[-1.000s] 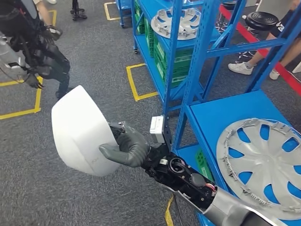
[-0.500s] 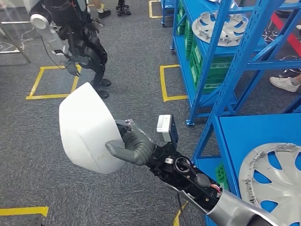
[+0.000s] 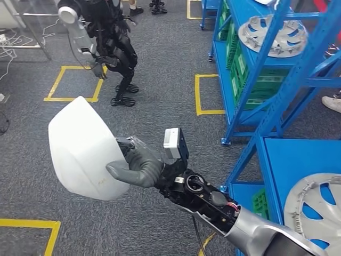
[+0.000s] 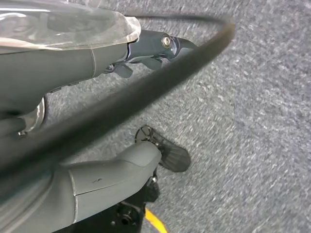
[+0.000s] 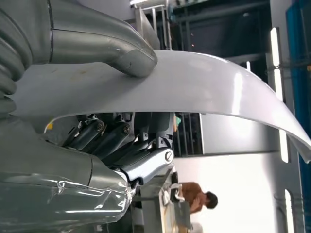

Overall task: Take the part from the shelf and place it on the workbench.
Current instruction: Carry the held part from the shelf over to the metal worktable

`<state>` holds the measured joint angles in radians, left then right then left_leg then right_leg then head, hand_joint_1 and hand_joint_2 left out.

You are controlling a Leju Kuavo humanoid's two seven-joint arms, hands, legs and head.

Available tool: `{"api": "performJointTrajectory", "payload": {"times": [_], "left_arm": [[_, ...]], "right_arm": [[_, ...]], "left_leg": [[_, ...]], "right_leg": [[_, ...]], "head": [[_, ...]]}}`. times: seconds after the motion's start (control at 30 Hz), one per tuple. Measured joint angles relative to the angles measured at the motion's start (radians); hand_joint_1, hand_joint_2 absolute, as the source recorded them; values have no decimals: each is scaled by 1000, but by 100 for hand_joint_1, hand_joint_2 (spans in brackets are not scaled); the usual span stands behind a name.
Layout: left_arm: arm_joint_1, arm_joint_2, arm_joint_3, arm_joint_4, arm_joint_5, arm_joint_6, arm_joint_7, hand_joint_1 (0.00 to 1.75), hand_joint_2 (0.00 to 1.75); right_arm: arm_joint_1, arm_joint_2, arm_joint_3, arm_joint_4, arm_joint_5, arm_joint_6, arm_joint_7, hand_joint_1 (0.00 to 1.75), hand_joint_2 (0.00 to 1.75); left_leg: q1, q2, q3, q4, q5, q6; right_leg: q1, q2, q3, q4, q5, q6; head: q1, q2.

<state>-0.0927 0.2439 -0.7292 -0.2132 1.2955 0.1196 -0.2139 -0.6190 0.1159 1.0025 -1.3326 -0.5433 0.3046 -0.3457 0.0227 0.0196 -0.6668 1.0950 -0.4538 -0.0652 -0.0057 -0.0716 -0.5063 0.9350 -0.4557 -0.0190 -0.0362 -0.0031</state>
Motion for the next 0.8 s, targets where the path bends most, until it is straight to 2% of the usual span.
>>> {"api": "performJointTrajectory", "payload": {"times": [0.07, 0.1, 0.13, 0.2, 0.23, 0.27, 0.3, 0.33, 0.37, 0.4, 0.43, 0.47, 0.5, 0.57, 0.6, 0.63, 0.7, 0.73, 0.77, 0.8], "left_arm": [[1, 2, 0, 0, 0, 4, 2, 0, 175], [2, 2, 0, 0, 1, 5, 2, 0, 175], [1, 2, 0, 0, 2, 6, 2, 0, 175], [-1, 1, 0, 0, 6, 8, 2, 0, 175], [-2, 0, 1, 0, 8, 9, 2, 0, 175], [-2, 0, 1, 0, 11, 10, 1, 0, 175], [-2, -1, 1, 0, 13, 10, 1, 0, 175], [-2, -3, 1, 0, 14, 10, 1, 0, 175], [-2, -4, 1, 0, 15, 11, 1, 0, 175], [-2, -6, 1, 0, 16, 11, 0, 0, 175], [-3, -7, 1, 0, 17, 12, 0, 0, 175], [-4, -9, 2, 0, 19, 13, 0, 0, 175], [-3, -9, 2, 0, 22, 14, -1, 0, 175], [2, -8, 3, 0, 27, 17, -1, 0, 175], [4, -7, 3, 0, 29, 18, -2, 0, 175], [3, -7, 4, 0, 30, 19, -2, 0, 175], [-3, -6, 6, 1, 31, 19, -4, 0, 175], [-5, -6, 7, 1, 31, 19, -4, 0, 175], [-5, -6, 8, 1, 31, 18, -5, 0, 175], [-4, -6, 8, 1, 31, 18, -5, 0, 175]], "right_arm": [[-8, 9, 1, 13, 6, 5, -8, 169, 175], [-11, 12, 1, 16, 11, 7, -11, 169, 175], [-11, 14, 1, 17, 13, 9, -11, 169, 175], [-10, 15, 1, 20, 17, 15, -12, 169, 175], [-8, 15, 1, 23, 18, 18, -12, 169, 175], [-6, 15, 1, 27, 20, 22, -12, 169, 175], [-4, 15, 1, 30, 22, 25, -12, 169, 175], [-4, 16, 2, 33, 23, 28, -12, 169, 175], [-4, 17, 2, 35, 24, 30, -13, 169, 175], [-5, 18, 2, 37, 24, 33, -13, 169, 175], [-5, 20, 2, 39, 24, 36, -14, 169, 175], [-6, 22, 2, 41, 24, 40, -15, 169, 175], [-7, 25, 2, 43, 24, 44, -15, 169, 175], [-10, 33, 2, 47, 24, 49, -17, 169, 175], [-11, 38, 2, 48, 23, 52, -17, 169, 175], [-13, 42, 3, 50, 23, 54, -18, 169, 175], [-16, 47, 3, 53, 22, 58, -18, 169, 175], [-18, 48, 3, 55, 22, 59, -18, 169, 175], [-17, 48, 4, 58, 21, 59, -18, 169, 175], [-17, 48, 4, 60, 19, 60, -17, 169, 175]], "left_leg": [[-2, 14, 82, -152, 58, 24], [-4, 2, 87, -159, 55, 39], [-2, -6, 90, -160, 55, 46], [-4, -24, 92, -160, 53, 56], [-7, -34, 93, -160, 53, 60], [-9, -45, 94, -160, 52, 62], [-11, -59, 95, -160, 51, 63], [-13, -73, 98, -160, 50, 63], [-14, -88, 101, -159, 49, 63], [-15, -101, 103, -159, 48, 62], [-16, -113, 103, -158, 47, 60], [-14, -124, 99, -157, 47, 56], [-11, -134, 94, -156, 49, 51], [-6, -150, 86, -156, 51, 38], [-7, -138, 82, -147, 46, 32], [-8, -115, 70, -122, 31, 26], [-8, -56, 12, -9, -25, 14], [-6, -42, -27, 62, -53, 8], [-3, -34, -58, 115, -68, 3], [1, -29, -70, 134, -65, -1]], "right_leg": [[3, -34, 6, 10, -20, 23], [2, -24, 3, 28, -38, 32], [0, -2, -12, 64, -60, 36], [-2, 48, -75, 200, -124, 39], [-2, 59, -112, 272, -149, 38], [-2, 64, -140, 321, -159, 36], [-2, 68, -151, 330, -146, 33], [-1, 73, -142, 297, -114, 27], [0, 85, -118, 233, -69, 20], [1, 110, -90, 161, -29, 11], [1, 133, -63, 99, -2, 4], [1, 150, -45, 58, 9, 1], [2, 157, -35, 38, 8, -1], [1, 138, -25, 22, 7, -1], [-1, 126, -20, 14, 10, -3], [-4, 113, -14, 7, 12, -6], [-4, 84, -8, -1, 14, -11], [-4, 69, -8, -1, 12, -12], [-3, 54, -9, -1, 11, -12], [-3, 41, -9, -1, 9, -11]], "head": [[-2, 0], [3, 0], [8, 0], [21, 0], [26, 0], [30, 0], [34, 0], [37, 0], [41, 0], [44, 0], [45, 0], [46, 0], [47, 0], [49, 0], [47, 0], [42, 0], [27, 0], [21, 0], [16, 0], [13, 0]]}}
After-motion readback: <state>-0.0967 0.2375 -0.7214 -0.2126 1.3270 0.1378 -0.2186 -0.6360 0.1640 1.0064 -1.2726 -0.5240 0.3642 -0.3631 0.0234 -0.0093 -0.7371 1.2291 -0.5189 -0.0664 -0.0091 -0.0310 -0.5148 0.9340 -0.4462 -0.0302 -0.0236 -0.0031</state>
